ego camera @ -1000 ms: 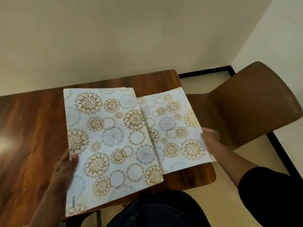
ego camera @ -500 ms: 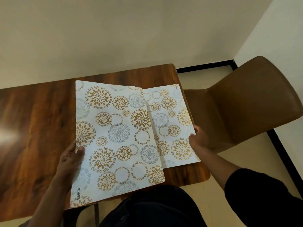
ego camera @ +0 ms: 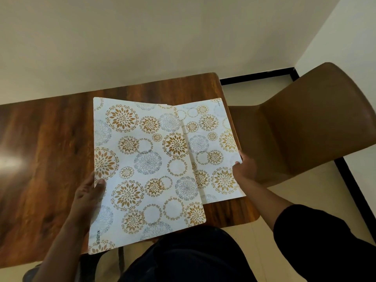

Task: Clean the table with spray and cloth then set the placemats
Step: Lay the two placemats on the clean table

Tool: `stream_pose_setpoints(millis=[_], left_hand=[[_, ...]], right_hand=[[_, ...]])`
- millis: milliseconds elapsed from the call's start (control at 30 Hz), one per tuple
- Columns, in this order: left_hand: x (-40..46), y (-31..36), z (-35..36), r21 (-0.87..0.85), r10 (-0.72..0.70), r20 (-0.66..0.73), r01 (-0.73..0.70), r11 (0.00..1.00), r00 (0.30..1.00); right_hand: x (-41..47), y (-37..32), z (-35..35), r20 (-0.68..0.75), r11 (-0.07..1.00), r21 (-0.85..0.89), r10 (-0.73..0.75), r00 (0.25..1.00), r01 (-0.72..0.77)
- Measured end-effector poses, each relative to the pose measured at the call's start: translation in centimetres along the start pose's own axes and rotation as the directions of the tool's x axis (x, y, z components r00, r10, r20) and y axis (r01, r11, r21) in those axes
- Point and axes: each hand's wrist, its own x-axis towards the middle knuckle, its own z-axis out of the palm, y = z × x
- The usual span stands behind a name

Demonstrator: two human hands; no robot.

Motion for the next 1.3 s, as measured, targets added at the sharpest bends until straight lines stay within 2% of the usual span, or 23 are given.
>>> stream_pose_setpoints(millis=[233, 567, 967, 1067, 1300], left_hand=[[0.2, -0.2, 0.6, 0.019, 0.017, -0.039, -0.016, 1.0, 0.999], [0.0, -0.1, 0.4, -0.024, -0.016, -0.007, 0.016, 1.0, 1.0], [0.5, -0.6, 1.0, 0.05, 0.01, -0.002, -0.01, 0.999, 1.0], [0.7, -0.8, 0.9, 0.047, 0.012, 0.015, -0.013, 0.999, 1.0], [1.0, -1.3, 0.4, 0.029, 0.0, 0.027, -0.001, 1.0, 1.0]], right_hand=[[-0.1, -0.3, 0.5, -0.049, 0.999, 0.024, 0.03, 0.998, -0.029], [-0.4, -0.5, 0.7, -0.052, 0.999, 0.008, 0.048, 0.998, -0.047], [-0.3, -0.5, -0.3, 0.043, 0.996, 0.016, 0.083, 0.996, -0.084], [-0.6, -0.8, -1.1, 0.073, 0.991, 0.071, 0.111, 0.991, -0.116], [0.6, -0.9, -1.8, 0.049, 0.919, 0.254, 0.299, 0.953, -0.301]])
